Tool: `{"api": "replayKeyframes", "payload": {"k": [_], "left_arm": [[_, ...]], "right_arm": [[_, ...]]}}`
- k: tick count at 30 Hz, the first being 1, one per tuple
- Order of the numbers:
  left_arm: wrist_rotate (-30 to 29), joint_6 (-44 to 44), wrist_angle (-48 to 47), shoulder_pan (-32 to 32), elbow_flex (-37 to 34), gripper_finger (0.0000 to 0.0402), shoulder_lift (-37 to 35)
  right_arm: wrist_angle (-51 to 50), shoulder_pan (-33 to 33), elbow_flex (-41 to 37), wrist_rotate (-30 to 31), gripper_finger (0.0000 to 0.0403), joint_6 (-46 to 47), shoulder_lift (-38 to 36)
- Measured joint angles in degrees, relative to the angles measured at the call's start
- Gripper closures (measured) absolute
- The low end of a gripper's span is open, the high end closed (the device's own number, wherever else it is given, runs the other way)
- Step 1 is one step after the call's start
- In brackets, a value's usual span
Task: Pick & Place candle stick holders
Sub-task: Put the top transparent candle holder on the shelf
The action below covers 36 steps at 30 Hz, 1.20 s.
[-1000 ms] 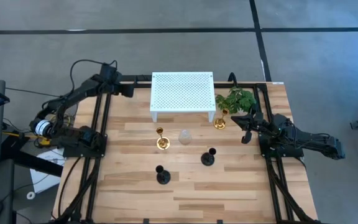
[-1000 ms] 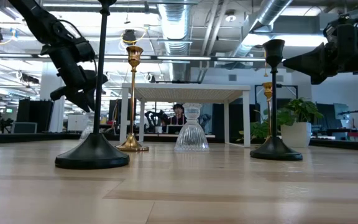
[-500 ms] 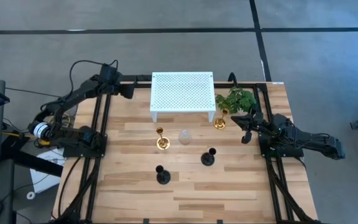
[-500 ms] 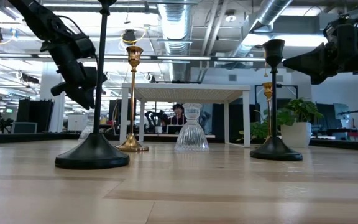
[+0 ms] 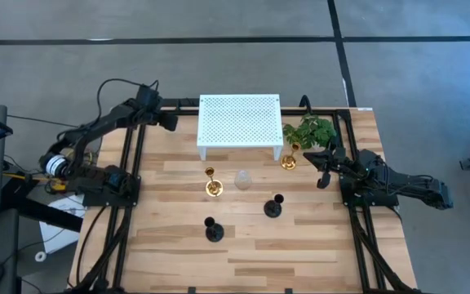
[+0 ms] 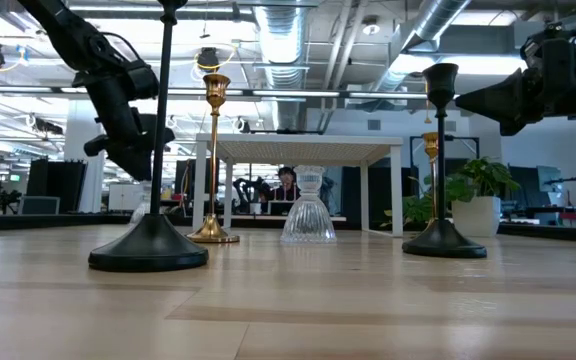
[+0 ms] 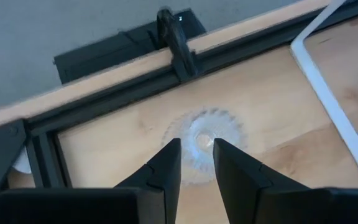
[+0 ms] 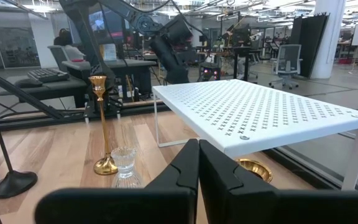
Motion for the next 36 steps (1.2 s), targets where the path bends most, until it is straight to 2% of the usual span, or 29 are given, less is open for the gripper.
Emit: {"api": "replayKeyframes", "payload": {"k": [11, 36], "left_arm": [[1.41, -1.79, 0.56, 0.04, 0.14, 0.0307, 5.68], [1.42, -2.5, 0.68, 0.04, -0.22, 0.0307, 4.38]], "right_arm": [[0.0, 0.0, 0.01, 0.01, 0.0403, -0.01, 0.01], [0.0, 0.02, -0.01, -0.01, 0.0403, -0.06, 0.02]]}}
